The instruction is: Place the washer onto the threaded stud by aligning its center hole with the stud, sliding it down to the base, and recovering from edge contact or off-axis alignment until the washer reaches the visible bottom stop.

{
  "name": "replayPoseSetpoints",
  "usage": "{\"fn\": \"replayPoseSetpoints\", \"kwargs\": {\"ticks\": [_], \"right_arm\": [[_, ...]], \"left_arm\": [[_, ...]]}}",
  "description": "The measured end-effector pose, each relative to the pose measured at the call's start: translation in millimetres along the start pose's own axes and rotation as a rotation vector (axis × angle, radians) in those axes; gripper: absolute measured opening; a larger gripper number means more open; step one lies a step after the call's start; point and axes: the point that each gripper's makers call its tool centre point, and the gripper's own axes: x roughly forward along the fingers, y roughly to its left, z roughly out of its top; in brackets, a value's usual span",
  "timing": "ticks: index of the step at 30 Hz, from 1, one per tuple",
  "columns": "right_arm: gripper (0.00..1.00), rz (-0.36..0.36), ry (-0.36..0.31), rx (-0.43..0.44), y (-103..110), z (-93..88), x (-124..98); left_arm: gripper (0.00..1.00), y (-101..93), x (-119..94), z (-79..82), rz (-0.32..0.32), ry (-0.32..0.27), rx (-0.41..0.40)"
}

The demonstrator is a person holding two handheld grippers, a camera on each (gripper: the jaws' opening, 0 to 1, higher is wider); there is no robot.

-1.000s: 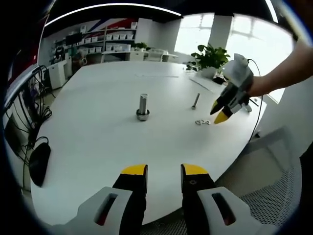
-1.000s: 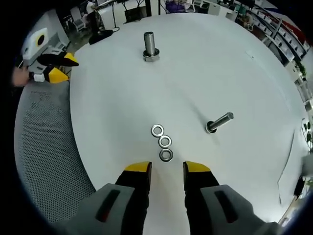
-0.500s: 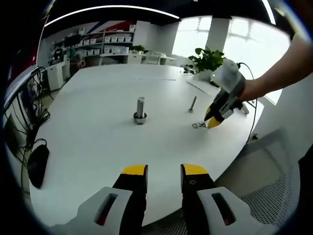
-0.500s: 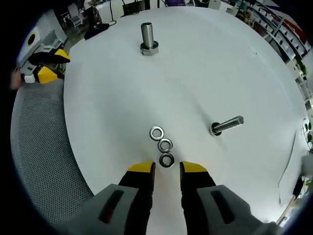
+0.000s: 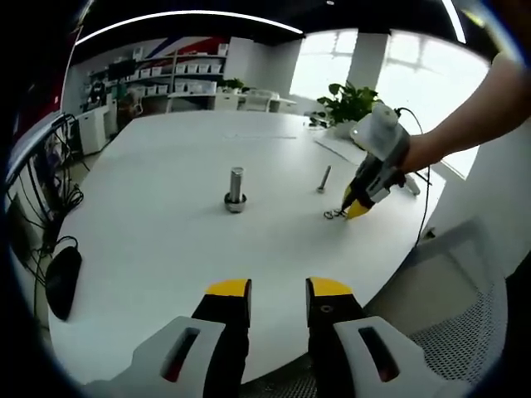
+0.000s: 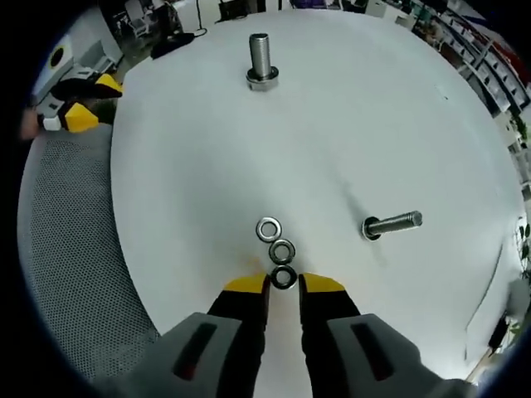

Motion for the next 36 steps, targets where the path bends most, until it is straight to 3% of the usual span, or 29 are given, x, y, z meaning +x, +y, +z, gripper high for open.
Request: {"fn": "replayPoseSetpoints", "kwargs": {"ticks": [5, 13, 22, 28, 36], "right_arm": [[0.15, -0.012, 0.036, -0.05, 2.3, 1.1, 0.0], [0.15, -0.031, 0.058, -0.004, 1.0, 0.5, 0.8], [0.14, -0.059, 0.011, 0.038, 1.3, -0.2, -0.8], [0.13, -0.085, 0.006, -0.033, 1.4, -1.2, -1.1], [0.14, -0.088, -0.019, 0.048, -6.3, -5.9, -14.6]], "left_arm": [[0.24, -0.4, 0.6, -1.4, -0.001, 0.008, 0.004], [0.23, -1.1, 0.9, -2.3, -0.003, 0.014, 0.011], [0.23, 0.0, 0.4, -2.1, 0.001, 0.011, 0.002], [0.23, -0.3, 0.7, -2.8, 0.0, 0.015, 0.003], [0.23, -0.4, 0.3, -2.0, 0.001, 0.012, 0.005]]}}
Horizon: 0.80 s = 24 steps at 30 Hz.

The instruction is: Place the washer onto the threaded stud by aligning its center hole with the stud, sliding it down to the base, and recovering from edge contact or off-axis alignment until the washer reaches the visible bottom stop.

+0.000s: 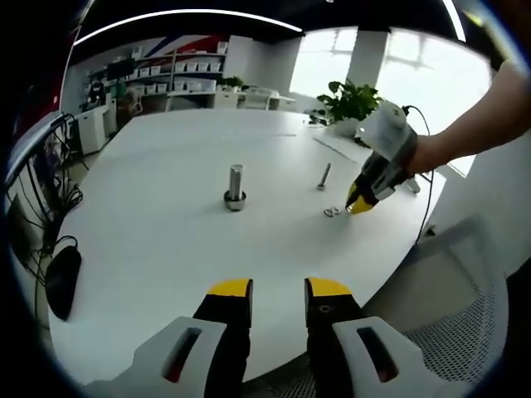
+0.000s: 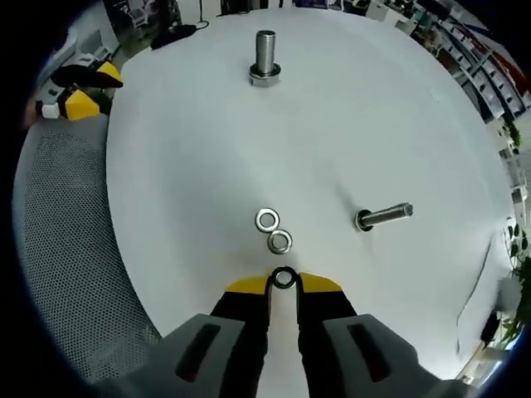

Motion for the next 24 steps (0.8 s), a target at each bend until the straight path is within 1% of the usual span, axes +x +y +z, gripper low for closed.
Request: {"fn": "replayPoseSetpoints", "kwargs": {"ticks": [2, 4, 12, 16, 19, 24], "right_arm": [[0.14, -0.01, -0.023, 0.039, -7.5, 1.8, -5.7], [0.14, -0.035, -0.051, 0.033, -16.2, 4.7, -11.7], [0.14, -0.053, -0.087, 0.077, -30.0, 10.9, -25.8], [0.14, -0.063, -0.097, 0.078, -36.6, 15.3, -30.0], [0.14, -0.071, -0.112, 0.087, -42.6, 22.1, -35.1], [0.14, -0.089, -0.136, 0.069, -50.1, 34.0, -44.2]], "left_arm": [[0.23, 0.0, -0.2, 0.2, -0.001, -0.001, -0.001], [0.23, -0.3, -0.2, 0.1, -0.003, -0.001, -0.002], [0.24, -0.6, -0.1, -0.1, -0.006, 0.001, -0.005], [0.24, -0.1, -0.4, 0.5, -0.004, -0.003, -0.006], [0.24, -0.4, -0.3, 0.4, -0.005, -0.002, -0.006], [0.24, -0.3, -0.3, 0.3, -0.004, -0.001, -0.004]]}}
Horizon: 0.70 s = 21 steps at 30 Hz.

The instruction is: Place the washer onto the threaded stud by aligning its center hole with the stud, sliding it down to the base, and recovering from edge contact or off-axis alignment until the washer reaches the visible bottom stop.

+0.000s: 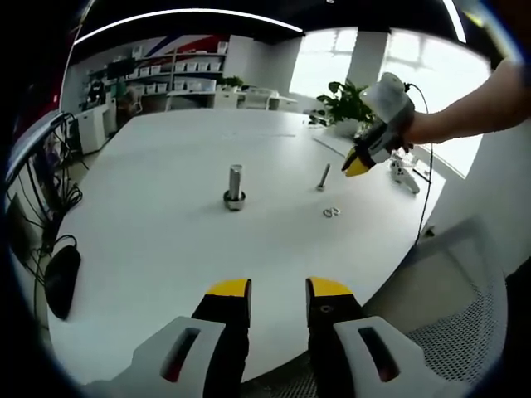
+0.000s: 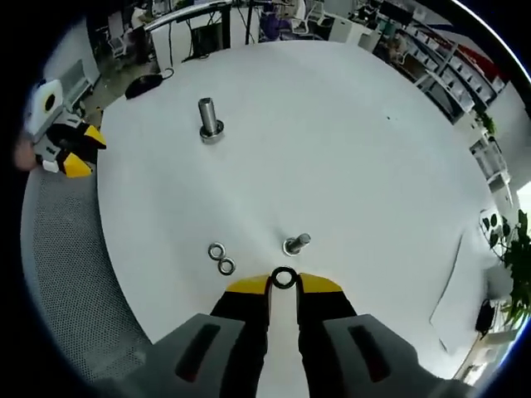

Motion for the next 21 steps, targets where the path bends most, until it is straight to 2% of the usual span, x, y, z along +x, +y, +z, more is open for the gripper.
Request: {"fn": "replayPoseSetpoints", "kwargs": {"ticks": [9, 21], "right_arm": [[0.14, -0.002, -0.024, -0.051, -2.0, 19.1, 1.0], [0.14, -0.011, 0.0, -0.078, -12.5, 23.3, 13.1]], "left_arm": [[0.24, 0.7, -0.3, 0.7, 0.003, -0.005, 0.001], [0.24, 1.5, -0.7, 1.3, 0.008, -0.01, -0.001]]}}
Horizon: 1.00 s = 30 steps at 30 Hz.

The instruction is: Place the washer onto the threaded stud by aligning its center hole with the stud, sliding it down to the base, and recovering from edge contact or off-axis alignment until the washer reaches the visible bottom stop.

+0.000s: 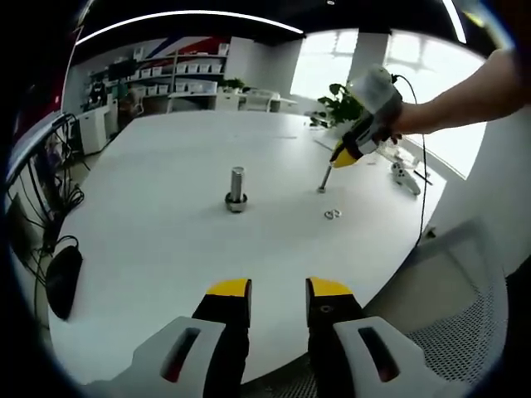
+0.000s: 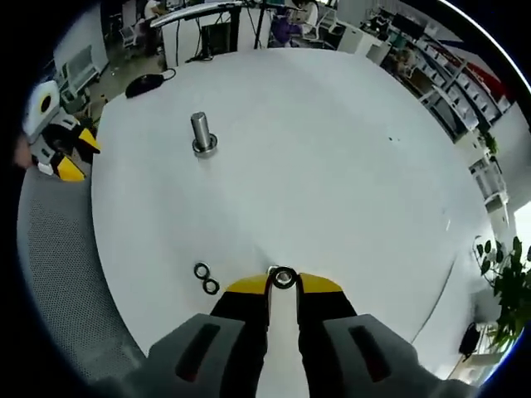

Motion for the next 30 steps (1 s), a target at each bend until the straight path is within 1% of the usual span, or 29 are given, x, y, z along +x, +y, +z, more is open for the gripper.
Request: {"fn": "replayPoseSetpoints", "kwargs": {"ticks": [6, 10, 13, 17, 21, 26, 30], "right_arm": [[0.14, 0.005, 0.009, 0.004, -2.1, -0.3, 4.3], [0.14, 0.022, 0.023, 0.013, -0.7, -2.3, 7.3], [0.14, 0.028, 0.029, 0.004, -0.3, -4.0, 9.7], [0.14, 0.039, 0.048, 0.004, -2.7, -8.4, 16.9], [0.14, 0.052, 0.056, 0.011, -1.6, -8.1, 21.9], [0.14, 0.072, 0.085, 0.003, 0.2, -11.5, 32.6], [0.14, 0.089, 0.1, 0.006, 3.6, -14.1, 42.8]], "left_arm": [[0.24, -0.3, 0.5, -0.5, -0.002, 0.004, 0.002], [0.24, 0.0, 0.4, -0.4, 0.0, 0.003, 0.003], [0.24, 0.0, 0.6, -1.0, -0.001, 0.007, 0.004], [0.24, 0.4, 0.8, -1.9, 0.002, 0.012, 0.002], [0.24, 1.0, 1.3, -3.2, 0.006, 0.019, 0.0], [0.23, 0.3, 1.6, -3.3, 0.003, 0.02, 0.004], [0.24, -0.2, 1.5, -1.4, -0.004, 0.008, -0.016]]}}
